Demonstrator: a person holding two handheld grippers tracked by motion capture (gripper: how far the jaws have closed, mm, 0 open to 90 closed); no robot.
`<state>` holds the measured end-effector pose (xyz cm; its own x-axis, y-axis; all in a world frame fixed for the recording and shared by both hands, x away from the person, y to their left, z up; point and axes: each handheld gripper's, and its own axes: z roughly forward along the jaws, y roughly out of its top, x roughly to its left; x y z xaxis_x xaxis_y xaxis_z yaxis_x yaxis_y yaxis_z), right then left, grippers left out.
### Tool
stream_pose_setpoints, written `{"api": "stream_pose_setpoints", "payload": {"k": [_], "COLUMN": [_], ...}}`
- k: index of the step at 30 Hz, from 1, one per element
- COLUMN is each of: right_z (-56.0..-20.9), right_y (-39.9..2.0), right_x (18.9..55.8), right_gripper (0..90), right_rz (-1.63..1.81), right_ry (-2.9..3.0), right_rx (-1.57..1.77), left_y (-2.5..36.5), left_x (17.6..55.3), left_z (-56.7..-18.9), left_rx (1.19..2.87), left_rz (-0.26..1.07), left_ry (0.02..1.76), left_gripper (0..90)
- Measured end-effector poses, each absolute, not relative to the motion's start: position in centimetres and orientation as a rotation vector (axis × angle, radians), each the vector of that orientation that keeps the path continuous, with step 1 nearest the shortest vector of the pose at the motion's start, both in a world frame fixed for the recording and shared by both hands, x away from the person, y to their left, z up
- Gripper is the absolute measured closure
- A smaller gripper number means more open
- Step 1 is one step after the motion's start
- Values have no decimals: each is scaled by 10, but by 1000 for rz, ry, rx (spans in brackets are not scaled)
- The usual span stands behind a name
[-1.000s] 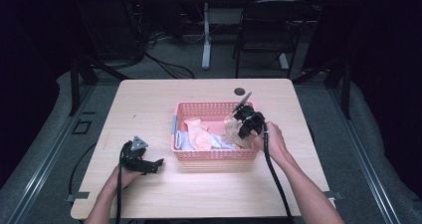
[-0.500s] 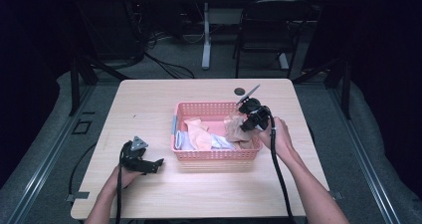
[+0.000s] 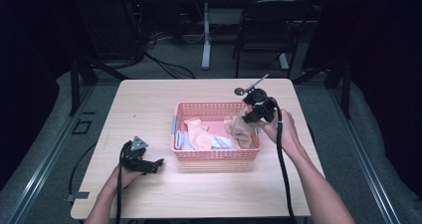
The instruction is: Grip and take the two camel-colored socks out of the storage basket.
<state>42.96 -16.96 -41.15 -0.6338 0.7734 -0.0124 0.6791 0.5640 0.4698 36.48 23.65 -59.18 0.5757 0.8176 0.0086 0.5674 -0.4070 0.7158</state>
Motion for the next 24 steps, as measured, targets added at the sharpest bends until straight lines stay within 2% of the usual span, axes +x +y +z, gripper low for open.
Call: {"api": "stream_pose_setpoints", "payload": {"k": [14,24], "right_z": [-385,-365], "right_y": [-175,-193], "right_x": [423,416], "right_gripper": [834,834], "right_rz": [694,748], "right_ry": [2531,2453], "right_rx": [1185,1202], "left_y": [237,237], "left_x": [365,365], "left_z": [-592,-592], "left_rx": [2127,2127], "left_rz": [474,474], "left_ry": [1099,1099], "left_gripper": [19,20]}}
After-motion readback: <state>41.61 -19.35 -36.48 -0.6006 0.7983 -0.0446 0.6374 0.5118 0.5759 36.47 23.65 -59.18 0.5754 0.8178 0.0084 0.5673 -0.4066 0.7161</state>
